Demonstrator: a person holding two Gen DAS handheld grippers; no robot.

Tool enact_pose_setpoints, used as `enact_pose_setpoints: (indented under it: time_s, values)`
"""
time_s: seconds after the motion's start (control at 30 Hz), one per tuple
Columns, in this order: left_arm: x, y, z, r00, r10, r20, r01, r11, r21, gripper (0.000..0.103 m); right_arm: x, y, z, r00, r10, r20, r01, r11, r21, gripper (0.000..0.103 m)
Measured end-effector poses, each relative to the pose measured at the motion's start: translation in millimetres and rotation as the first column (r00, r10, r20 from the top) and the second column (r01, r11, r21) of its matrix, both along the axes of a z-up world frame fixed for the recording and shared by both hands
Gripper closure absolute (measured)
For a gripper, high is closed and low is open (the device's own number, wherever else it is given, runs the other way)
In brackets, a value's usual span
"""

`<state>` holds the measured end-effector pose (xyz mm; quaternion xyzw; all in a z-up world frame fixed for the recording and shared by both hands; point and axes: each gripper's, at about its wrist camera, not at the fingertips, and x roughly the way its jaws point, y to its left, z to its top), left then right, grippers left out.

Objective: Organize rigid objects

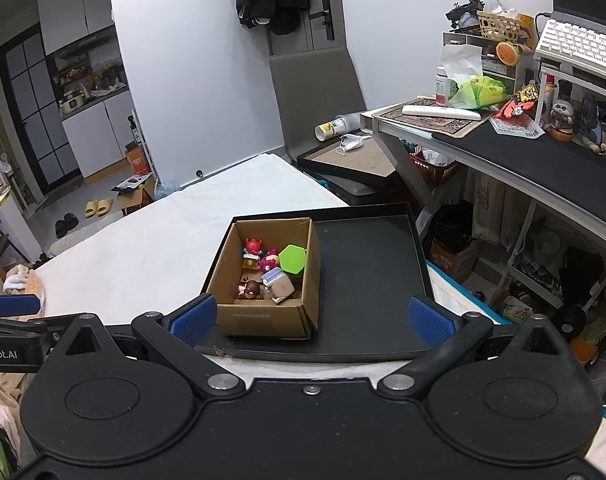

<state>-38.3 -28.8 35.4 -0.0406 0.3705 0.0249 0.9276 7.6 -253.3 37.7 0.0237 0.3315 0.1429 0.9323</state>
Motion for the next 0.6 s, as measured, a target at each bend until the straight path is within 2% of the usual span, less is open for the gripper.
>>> enact_pose_setpoints:
  time_s: [0.6]
  values:
    - [-2.8, -1.1, -0.7, 1.0, -0.018, 0.012, 0.018, 1.0, -0.006, 0.006, 1.9, 0.9, -3.6, 1.0, 0.009, -0.009, -0.009, 1.0, -0.006, 0.0]
